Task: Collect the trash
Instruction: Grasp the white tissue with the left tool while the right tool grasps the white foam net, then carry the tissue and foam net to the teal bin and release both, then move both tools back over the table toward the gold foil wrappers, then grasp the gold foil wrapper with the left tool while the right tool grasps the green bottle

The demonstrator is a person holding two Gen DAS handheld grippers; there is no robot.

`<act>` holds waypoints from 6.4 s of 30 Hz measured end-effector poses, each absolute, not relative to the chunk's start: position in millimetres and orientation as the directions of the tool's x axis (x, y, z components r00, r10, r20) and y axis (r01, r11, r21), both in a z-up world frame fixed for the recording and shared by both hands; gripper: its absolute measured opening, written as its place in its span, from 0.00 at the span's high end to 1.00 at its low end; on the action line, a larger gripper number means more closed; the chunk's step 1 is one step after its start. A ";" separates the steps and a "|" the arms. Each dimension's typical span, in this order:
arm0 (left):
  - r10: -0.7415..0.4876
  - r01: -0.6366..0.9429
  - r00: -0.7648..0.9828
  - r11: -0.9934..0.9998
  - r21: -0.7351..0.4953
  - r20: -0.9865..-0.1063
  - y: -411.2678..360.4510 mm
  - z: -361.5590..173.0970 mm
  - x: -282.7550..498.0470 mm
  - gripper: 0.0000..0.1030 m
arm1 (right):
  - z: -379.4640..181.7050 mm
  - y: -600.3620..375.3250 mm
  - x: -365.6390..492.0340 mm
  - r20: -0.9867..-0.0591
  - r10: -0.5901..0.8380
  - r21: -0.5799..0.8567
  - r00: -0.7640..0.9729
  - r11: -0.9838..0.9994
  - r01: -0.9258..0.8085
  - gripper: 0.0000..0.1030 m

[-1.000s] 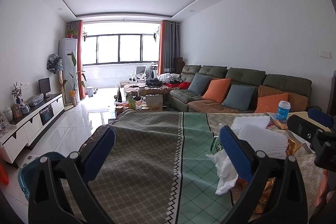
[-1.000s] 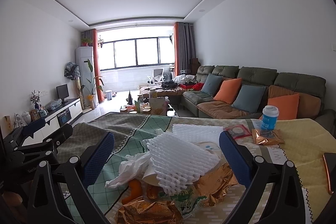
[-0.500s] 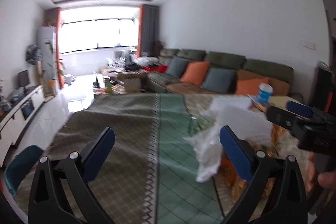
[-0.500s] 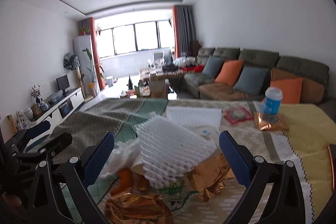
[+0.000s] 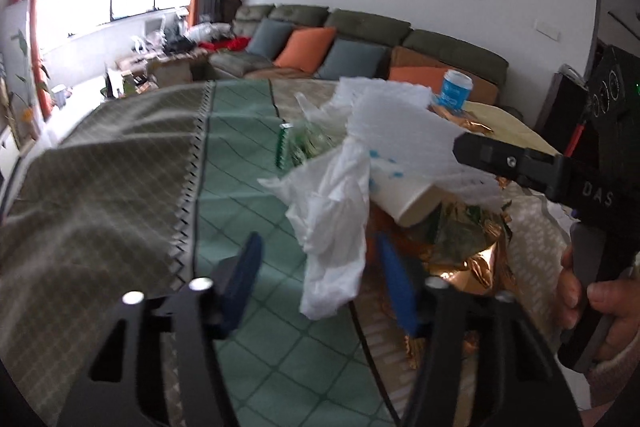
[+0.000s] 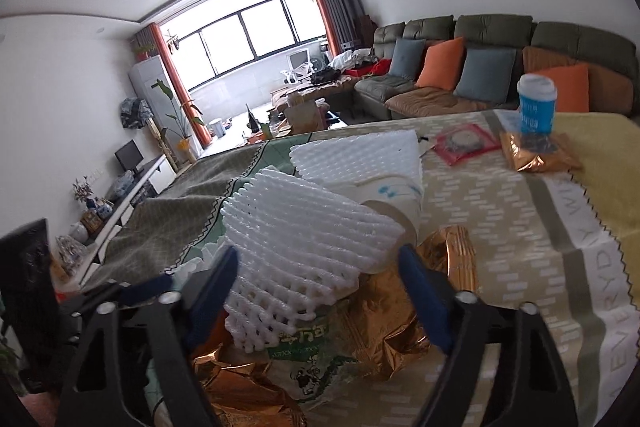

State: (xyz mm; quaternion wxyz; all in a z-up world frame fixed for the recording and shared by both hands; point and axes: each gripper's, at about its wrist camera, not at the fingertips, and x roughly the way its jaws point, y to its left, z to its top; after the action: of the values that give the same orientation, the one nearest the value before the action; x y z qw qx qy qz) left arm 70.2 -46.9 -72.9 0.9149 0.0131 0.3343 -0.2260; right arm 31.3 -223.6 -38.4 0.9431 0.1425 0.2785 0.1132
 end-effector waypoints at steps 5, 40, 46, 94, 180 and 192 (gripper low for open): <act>-0.433 0.439 0.658 0.885 -0.152 -0.616 -45.1 -79.2 73.9 0.84 | -31.0 -224.2 28.3 -0.488 0.318 0.349 0.813 0.925 -0.152 0.63; -0.080 0.017 0.865 0.991 -0.129 -0.495 163.1 -18.8 1.6 0.91 | 28.8 -87.4 67.2 -0.371 0.694 0.371 0.617 0.720 -0.587 0.90; 0.027 -0.110 0.860 0.985 -0.134 -0.509 216.4 -20.5 -8.8 0.91 | 24.8 -30.4 87.6 -0.401 0.747 0.376 0.531 0.663 -0.648 0.90; 0.088 -0.370 0.739 0.882 -0.292 -0.668 328.1 -86.7 -10.0 0.72 | -39.7 169.0 121.4 -0.688 0.674 0.279 0.270 0.589 -0.758 0.68; -0.506 0.470 0.651 0.854 -0.223 -0.565 49.1 -52.8 11.3 0.79 | -55.4 -261.2 6.9 -0.548 0.469 0.467 0.693 0.858 -0.211 0.79; -0.455 0.386 0.721 0.890 -0.242 -0.523 90.5 -43.3 6.4 0.79 | -17.7 -264.0 -2.6 -0.504 0.449 0.426 0.738 0.872 -0.240 0.80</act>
State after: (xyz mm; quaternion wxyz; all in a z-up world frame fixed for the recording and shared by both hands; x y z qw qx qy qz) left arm 6.4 90.5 -43.3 0.9257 -0.0581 0.2966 -0.2273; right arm -2.6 -264.0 -17.7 0.9167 0.1688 0.3097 0.1879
